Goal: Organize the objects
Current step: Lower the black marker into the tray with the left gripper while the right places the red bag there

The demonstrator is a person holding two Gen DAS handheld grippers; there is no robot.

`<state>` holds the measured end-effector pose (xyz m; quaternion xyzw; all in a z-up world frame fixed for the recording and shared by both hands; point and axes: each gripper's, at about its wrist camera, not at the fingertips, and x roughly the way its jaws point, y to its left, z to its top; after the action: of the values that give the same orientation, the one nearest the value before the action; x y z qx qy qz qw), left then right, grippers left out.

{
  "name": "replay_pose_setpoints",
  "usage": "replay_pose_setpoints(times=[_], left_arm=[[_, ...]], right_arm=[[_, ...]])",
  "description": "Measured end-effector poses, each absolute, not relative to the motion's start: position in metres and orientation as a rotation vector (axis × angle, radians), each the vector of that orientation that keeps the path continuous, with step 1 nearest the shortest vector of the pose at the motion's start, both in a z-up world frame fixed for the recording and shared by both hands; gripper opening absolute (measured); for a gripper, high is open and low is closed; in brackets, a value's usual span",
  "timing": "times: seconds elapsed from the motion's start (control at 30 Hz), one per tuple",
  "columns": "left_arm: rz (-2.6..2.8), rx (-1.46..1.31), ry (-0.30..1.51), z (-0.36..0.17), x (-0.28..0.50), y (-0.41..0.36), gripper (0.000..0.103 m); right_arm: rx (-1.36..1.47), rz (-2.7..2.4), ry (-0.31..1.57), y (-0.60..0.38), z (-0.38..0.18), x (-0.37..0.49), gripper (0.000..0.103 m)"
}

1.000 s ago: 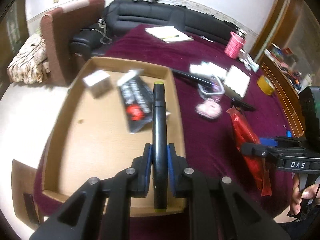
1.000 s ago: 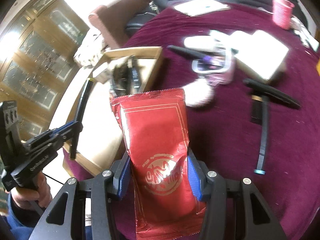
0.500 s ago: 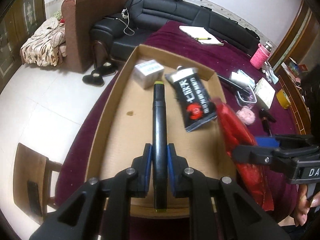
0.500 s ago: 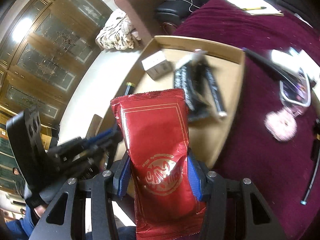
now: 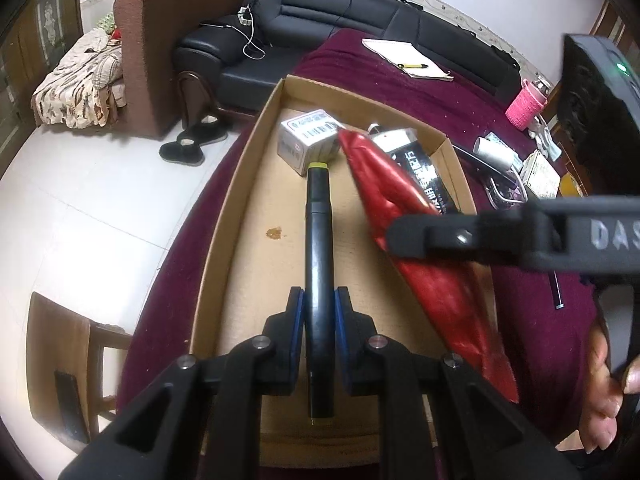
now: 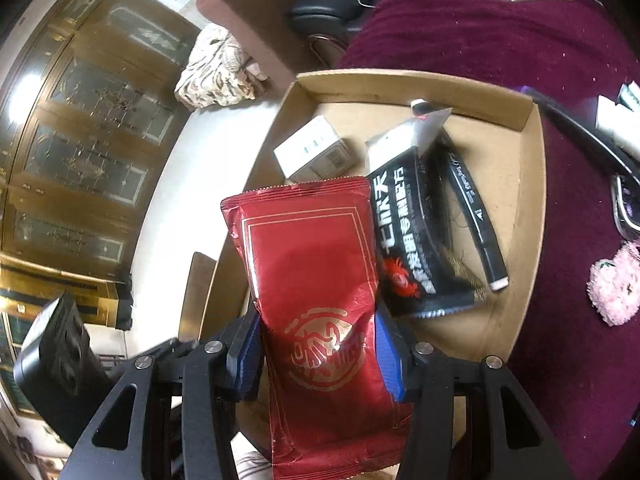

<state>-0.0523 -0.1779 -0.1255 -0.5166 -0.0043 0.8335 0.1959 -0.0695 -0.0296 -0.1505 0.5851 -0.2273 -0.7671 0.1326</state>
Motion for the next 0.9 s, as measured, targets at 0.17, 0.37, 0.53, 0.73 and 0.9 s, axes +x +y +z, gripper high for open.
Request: replay_pose_setpoints(times=[0.17, 0.37, 0.53, 0.73, 0.9], left_arm=[[2.316, -1.460, -0.003, -0.131, -0.057, -0.176, 0.015], [2.309, -1.474, -0.001, -0.137, -0.066, -0.173, 0.015], [2.303, -1.486, 0.005, -0.142, -0.074, -0.169, 0.015], [2.309, -1.484, 0.006, -0.147, -0.081, -0.163, 0.015], [2.324, -1.464, 0.016, -0.147, -0.083, -0.161, 0.015]], right_arm=[[1.722, -2.228, -0.648, -0.034, -0.158, -0.087, 0.055], [1.740, -2.270, -0.643, -0.033, -0.165, -0.102, 0.055], [1.723, -2.326, -0.602, -0.035, -0.164, -0.111, 0.055], [1.704, -2.370, -0.571, -0.037, -0.166, -0.120, 0.056], [1.699, -2.358, -0.555, -0.033, -0.165, -0.116, 0.060]])
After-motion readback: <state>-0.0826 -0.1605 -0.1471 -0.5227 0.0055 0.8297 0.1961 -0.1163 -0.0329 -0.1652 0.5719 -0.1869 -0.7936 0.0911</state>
